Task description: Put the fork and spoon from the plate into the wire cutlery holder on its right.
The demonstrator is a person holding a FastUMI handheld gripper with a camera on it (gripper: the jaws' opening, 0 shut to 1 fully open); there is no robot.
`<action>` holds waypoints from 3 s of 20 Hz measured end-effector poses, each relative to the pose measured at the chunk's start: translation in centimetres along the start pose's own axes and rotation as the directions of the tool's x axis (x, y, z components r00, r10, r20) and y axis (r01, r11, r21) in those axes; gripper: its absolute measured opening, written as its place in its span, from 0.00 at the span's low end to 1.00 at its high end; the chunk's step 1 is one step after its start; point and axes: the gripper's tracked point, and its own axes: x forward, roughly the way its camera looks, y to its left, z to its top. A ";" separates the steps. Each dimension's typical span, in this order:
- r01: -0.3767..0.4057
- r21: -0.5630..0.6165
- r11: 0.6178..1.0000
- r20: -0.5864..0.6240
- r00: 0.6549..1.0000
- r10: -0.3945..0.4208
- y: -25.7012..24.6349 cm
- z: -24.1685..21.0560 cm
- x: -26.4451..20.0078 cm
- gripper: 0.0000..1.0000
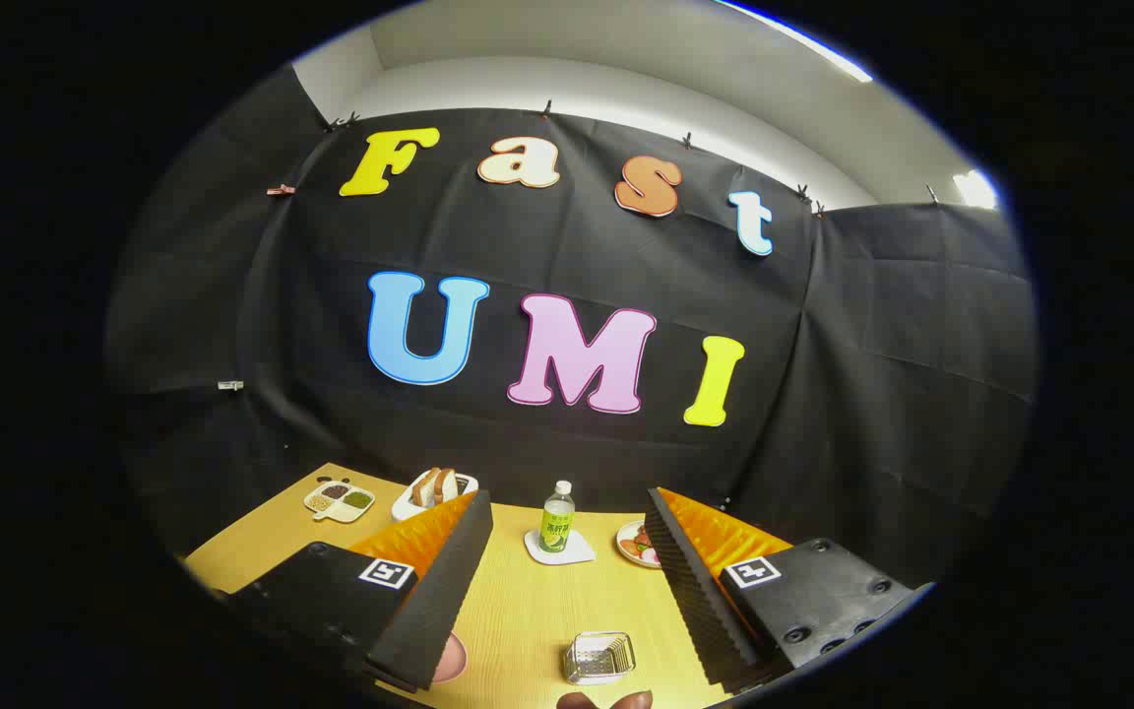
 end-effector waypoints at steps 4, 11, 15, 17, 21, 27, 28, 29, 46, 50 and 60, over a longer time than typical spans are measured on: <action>-0.001 0.004 1.000 -0.001 1.000 0.001 0.1 0.0 0.1 0.98; -0.001 0.010 1.000 -0.007 1.000 0.001 0.1 -0.1 0.3 0.98; 0.001 0.011 1.000 -0.007 1.000 -0.001 0.1 -0.1 0.5 0.98; -0.001 0.011 1.000 -0.009 1.000 0.001 0.2 -0.1 0.5 0.98; -0.014 0.012 1.000 -0.026 1.000 0.014 0.6 -0.7 0.6 0.98; -0.157 0.026 0.987 -0.190 0.969 0.159 4.8 -4.8 0.7 0.98; -0.192 0.029 0.981 -0.224 0.955 0.193 5.8 -5.7 0.5 0.98; -0.220 0.033 0.975 -0.253 0.942 0.221 6.7 -6.5 0.2 0.98; -0.331 0.277 0.902 -0.812 0.421 0.404 19.0 -30.5 -4.7 0.91; -0.310 0.241 0.920 -0.872 0.347 0.346 19.8 -35.6 -4.3 0.81; -0.244 0.188 0.951 -0.936 0.247 0.248 20.6 -40.8 -3.5 0.60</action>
